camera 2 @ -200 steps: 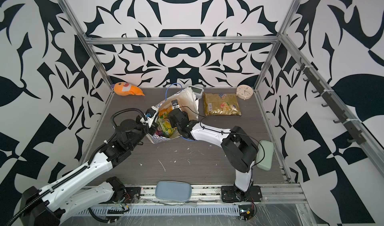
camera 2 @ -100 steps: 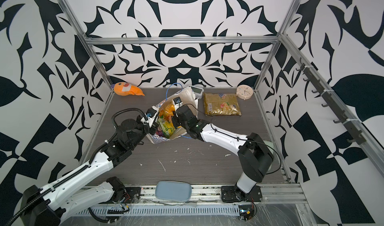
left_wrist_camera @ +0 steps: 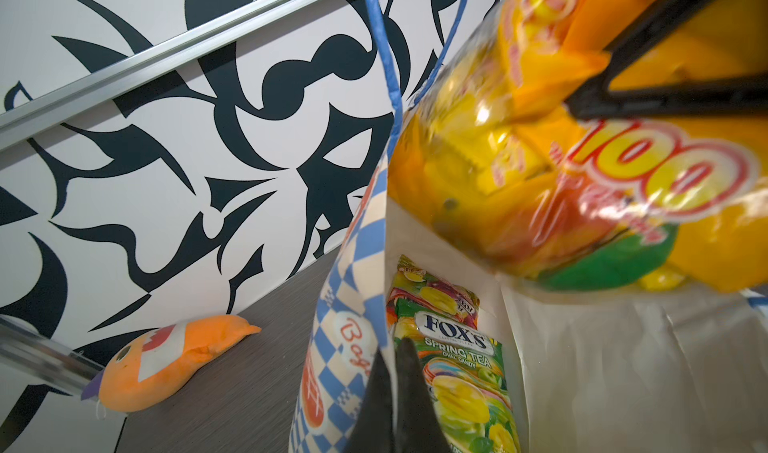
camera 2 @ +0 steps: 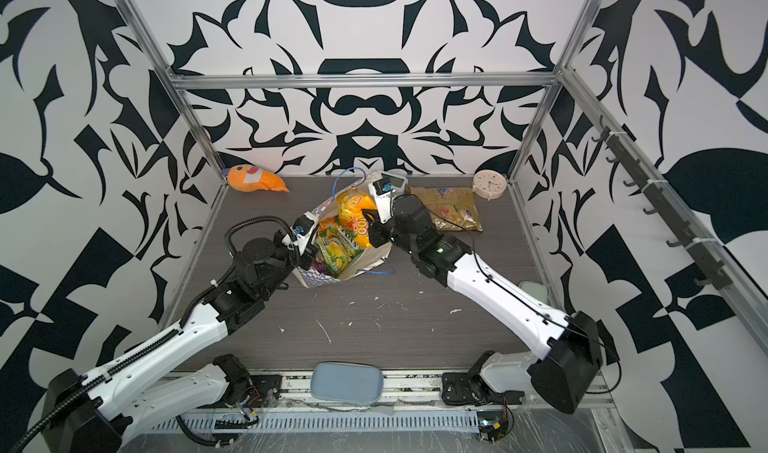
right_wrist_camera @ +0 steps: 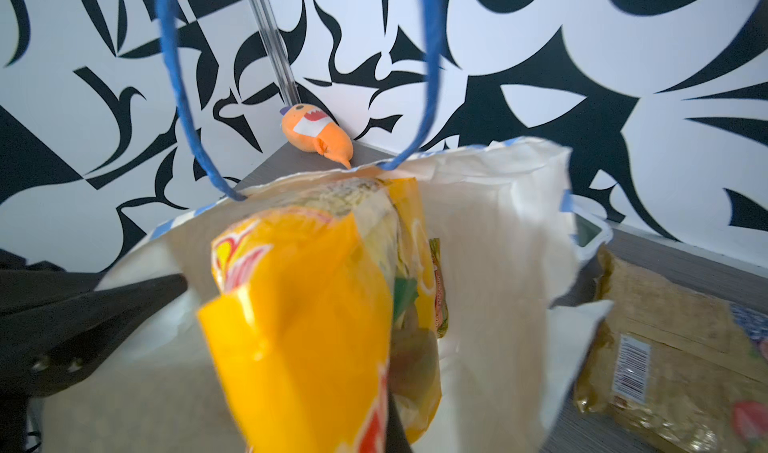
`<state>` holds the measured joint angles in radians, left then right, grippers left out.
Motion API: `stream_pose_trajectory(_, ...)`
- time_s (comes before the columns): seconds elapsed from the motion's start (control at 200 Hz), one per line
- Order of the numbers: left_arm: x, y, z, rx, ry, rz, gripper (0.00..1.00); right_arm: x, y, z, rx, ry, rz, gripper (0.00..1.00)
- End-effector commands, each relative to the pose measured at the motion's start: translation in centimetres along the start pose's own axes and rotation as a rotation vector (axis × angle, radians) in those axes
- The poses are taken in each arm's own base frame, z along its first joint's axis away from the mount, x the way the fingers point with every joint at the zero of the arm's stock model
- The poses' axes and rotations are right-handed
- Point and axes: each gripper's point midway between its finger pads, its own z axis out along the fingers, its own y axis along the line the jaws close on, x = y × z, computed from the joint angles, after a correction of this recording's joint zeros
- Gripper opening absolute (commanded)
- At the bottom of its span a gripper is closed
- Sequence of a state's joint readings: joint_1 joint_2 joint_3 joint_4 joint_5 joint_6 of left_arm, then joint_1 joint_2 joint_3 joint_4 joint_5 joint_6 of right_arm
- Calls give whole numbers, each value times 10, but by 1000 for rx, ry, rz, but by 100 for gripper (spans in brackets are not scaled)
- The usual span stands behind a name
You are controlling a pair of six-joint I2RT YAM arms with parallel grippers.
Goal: Take the snacks out of the paper bag
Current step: 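Lift the yellow candy pack out of the bag with the right gripper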
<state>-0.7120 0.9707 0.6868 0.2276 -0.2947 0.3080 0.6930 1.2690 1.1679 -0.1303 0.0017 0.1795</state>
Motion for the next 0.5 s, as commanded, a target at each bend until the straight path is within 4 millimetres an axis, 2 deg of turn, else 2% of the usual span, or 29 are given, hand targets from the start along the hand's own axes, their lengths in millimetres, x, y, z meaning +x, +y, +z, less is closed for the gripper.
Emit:
stream_pose_trajectory(0.0,-28,5,-3,-14,-90,-5,0,-68,1,-50,-8,-199,-20,6)
stream_pose_trajectory(0.205,-28,6,-3,-20,-90,-2,0,-88,-22,-101,104,-283,-41,5)
stream_pose_trajectory(0.3,-29,7,-3,-23,-94,-1,0,-86,-40,-114,212,-305,-89,4)
stream_pose_trajectory(0.33,-28,6,-3,-21,-94,-1,0,-86,-57,-120,310,-311,-82,0)
stream_pose_trajectory(0.4,-28,6,-3,-21,-94,-3,0,-77,-98,-130,523,-293,-58,0)
stream_pose_trajectory(0.495,-27,6,-2,-21,-91,-1,0,-59,-147,-136,706,-207,10,0)
